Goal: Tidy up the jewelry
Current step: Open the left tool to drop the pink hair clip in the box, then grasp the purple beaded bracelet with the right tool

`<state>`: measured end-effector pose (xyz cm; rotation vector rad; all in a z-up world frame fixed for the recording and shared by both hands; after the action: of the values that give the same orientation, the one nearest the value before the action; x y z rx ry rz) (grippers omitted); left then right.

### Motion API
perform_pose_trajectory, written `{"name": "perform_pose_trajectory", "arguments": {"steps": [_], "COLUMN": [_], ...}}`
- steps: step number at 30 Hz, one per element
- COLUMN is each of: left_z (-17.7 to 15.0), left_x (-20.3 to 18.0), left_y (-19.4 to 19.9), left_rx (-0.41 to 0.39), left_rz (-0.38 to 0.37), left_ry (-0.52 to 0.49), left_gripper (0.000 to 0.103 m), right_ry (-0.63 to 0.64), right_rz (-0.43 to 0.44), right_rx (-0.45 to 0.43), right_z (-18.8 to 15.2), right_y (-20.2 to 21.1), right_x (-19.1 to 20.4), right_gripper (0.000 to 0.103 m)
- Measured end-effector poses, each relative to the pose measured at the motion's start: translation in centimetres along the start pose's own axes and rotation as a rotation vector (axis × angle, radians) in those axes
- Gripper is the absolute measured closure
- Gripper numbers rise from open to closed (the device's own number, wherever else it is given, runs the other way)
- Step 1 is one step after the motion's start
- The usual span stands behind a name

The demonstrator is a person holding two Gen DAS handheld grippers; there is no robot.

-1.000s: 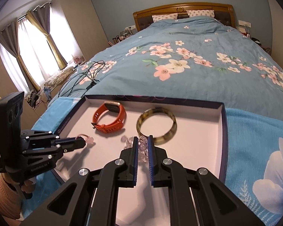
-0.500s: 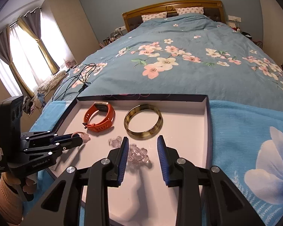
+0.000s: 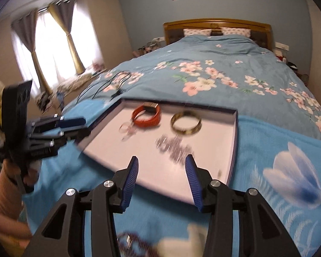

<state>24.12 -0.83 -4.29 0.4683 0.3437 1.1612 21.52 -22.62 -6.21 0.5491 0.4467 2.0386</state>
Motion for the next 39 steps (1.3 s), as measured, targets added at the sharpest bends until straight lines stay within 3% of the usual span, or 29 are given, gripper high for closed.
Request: {"name": "perform_pose_trajectory", "arguments": {"steps": [6,15,20,21,22,29,39], "left_z": [-3.6,-7.8,-8.0,-8.1,-8.0,-8.2,-8.1], "left_x": [-0.6,-1.5,-1.6,-1.7,-1.7,-1.9,-2.5], "left_y": [3.2,4.2,4.1,4.2,4.1,4.1,4.0], "left_rx": [0.026,0.099,0.1,0.1,0.102,0.101,0.103], "left_rz": [-0.013,-0.046,-0.05,-0.051,-0.052,-0.06,-0.086], "left_ry": [-0.011,-0.004,0.008,0.01,0.011,0.007,-0.024], "left_gripper": [0.058,0.058,0.058,0.058,0.058,0.058,0.062], "right_ry": [0.0,-0.032,0.007,0.004,-0.002,0.01,0.03], "right_rz": [-0.016,-0.045,-0.067,-0.062,-0.054,-0.029,0.081], "right_rx": [0.075,0.133,0.148,0.148,0.145,0.084,0.017], "right_z": [-4.2,-8.1,-8.6,-8.5,-8.5,-7.3,-5.1], "right_y": [2.4,3.8,3.1,3.1,3.2,4.4,5.1], "right_x": [0.4,0.6,1.3,1.3,1.4,2.8,5.7], "right_gripper": [0.06,0.063,0.084,0.094,0.098,0.098,0.098]}}
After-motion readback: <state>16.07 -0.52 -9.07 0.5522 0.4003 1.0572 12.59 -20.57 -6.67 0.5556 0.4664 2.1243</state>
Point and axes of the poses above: each gripper's, at about its wrist camera, not at the fingertips, and y roughly against the way its jaws point, x to its left, z to its top, the point moved 1 cm from there along -y, roughly the way its jaws point, and after that the axes turned 10 degrees about -x, right-handed, at the moved point
